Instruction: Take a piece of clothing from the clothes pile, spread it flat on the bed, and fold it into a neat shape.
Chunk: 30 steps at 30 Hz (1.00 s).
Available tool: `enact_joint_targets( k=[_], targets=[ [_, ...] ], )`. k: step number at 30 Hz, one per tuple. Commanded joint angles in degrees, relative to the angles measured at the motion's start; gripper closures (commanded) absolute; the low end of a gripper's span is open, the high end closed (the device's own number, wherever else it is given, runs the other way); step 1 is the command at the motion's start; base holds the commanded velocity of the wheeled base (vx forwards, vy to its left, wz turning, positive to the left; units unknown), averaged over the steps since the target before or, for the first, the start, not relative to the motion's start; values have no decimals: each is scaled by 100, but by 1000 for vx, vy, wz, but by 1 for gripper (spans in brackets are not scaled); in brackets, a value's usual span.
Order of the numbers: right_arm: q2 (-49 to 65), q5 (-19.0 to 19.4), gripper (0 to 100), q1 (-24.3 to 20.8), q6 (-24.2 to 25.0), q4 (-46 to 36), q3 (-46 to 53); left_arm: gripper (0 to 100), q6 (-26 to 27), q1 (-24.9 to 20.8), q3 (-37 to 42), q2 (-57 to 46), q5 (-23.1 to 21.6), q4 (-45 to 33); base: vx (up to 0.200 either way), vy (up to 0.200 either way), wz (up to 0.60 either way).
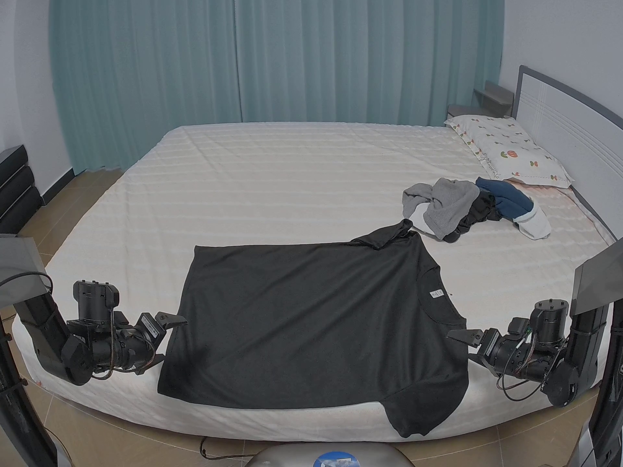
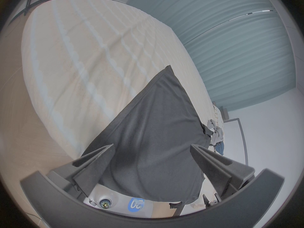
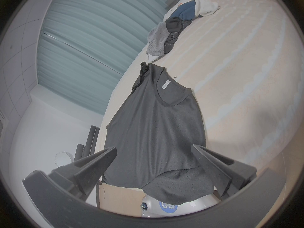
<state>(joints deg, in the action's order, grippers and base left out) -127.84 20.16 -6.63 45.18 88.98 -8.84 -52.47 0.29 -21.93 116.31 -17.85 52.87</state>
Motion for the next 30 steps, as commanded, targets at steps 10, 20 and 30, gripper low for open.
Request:
enact_joint_targets(
  k=[10,20,30],
  targets=[
    [-180,-4,0,-22,0,58,-30,0,211,15,145,23,-8,4,0,0,0],
    [-171,-12,0,-22,-9,58,-4,0,457,23,216,-12,27,4,0,0,0],
    [-206,-12,0,-31,-18,49,-13,0,1046,129,347,32,44,-22,-120,0,0]
  ],
)
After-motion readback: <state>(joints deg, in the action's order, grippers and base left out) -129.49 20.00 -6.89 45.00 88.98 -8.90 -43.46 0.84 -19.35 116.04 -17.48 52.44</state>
